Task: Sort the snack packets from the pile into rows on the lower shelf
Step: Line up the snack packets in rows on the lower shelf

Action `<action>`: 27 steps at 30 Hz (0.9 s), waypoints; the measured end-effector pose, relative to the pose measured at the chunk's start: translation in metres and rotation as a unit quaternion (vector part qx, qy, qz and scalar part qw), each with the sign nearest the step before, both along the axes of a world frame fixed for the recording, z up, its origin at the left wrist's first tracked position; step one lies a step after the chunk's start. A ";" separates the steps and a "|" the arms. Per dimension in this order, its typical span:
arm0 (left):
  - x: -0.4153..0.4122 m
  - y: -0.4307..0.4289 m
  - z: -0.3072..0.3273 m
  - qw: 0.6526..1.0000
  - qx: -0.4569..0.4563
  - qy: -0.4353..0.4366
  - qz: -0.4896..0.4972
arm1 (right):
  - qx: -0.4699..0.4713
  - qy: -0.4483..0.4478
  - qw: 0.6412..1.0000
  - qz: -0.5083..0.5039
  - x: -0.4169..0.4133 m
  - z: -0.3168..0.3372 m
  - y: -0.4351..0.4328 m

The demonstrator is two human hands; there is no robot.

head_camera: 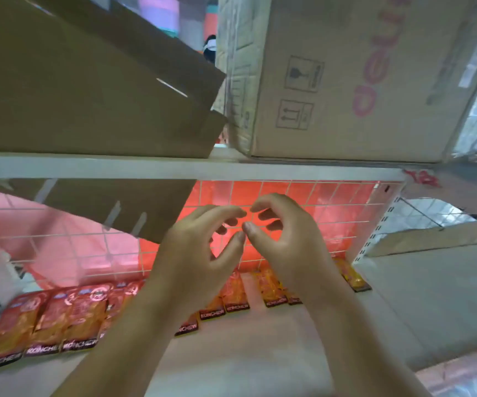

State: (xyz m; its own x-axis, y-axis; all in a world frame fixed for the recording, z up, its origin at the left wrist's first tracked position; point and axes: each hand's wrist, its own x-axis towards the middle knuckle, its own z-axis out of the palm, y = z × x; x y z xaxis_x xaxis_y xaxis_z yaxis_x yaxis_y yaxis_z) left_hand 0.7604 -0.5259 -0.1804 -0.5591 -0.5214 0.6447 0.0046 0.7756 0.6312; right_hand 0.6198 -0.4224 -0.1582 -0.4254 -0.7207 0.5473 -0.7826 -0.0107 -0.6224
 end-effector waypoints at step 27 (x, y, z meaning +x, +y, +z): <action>-0.211 0.428 0.232 0.931 -0.063 0.163 -0.320 | -0.211 0.139 0.925 -0.284 -0.138 0.207 0.573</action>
